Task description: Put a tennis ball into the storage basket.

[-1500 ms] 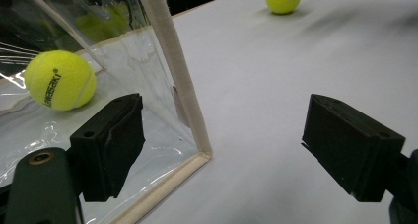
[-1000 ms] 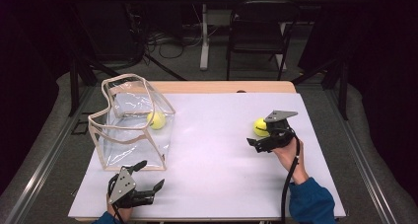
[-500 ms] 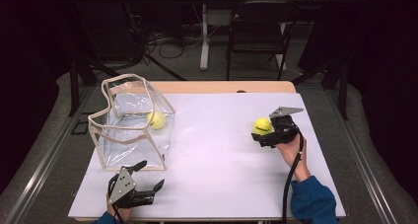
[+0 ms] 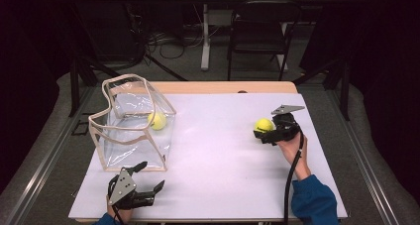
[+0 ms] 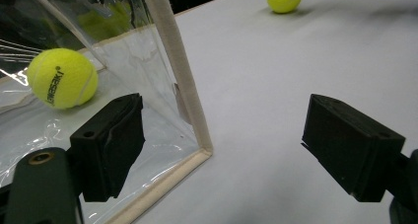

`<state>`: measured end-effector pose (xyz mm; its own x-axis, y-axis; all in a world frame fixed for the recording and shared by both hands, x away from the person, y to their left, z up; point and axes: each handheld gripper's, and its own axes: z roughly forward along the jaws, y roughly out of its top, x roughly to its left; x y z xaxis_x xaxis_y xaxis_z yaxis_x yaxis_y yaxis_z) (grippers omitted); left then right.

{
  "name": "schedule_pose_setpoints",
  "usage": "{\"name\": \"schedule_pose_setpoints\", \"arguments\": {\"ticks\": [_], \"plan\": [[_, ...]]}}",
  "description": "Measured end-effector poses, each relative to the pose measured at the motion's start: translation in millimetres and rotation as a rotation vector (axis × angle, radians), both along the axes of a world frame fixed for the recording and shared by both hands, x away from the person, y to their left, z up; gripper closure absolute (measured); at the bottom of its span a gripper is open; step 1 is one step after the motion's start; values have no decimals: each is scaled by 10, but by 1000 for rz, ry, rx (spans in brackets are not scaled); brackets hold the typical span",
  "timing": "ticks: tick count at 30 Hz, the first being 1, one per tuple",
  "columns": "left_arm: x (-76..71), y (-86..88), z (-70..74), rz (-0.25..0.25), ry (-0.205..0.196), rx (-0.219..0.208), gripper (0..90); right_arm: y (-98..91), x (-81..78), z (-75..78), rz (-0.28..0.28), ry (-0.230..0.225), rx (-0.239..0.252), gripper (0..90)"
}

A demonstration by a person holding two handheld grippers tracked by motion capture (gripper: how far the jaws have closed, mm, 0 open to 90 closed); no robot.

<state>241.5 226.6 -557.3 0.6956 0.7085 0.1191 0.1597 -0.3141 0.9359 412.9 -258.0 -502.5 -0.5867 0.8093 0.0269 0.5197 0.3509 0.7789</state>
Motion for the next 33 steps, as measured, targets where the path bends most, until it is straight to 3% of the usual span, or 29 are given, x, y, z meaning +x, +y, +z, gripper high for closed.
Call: {"name": "schedule_pose_setpoints", "arguments": {"ticks": [19, 33], "plan": [[-5, -4, 0, 3, 1, 2, 159, -64, 160, -138, -35, 51, 20, 0], [-7, -8, -3, 6, 1, 4, 159, -47, 265, -234, -54, 77, -1, 0]]}}
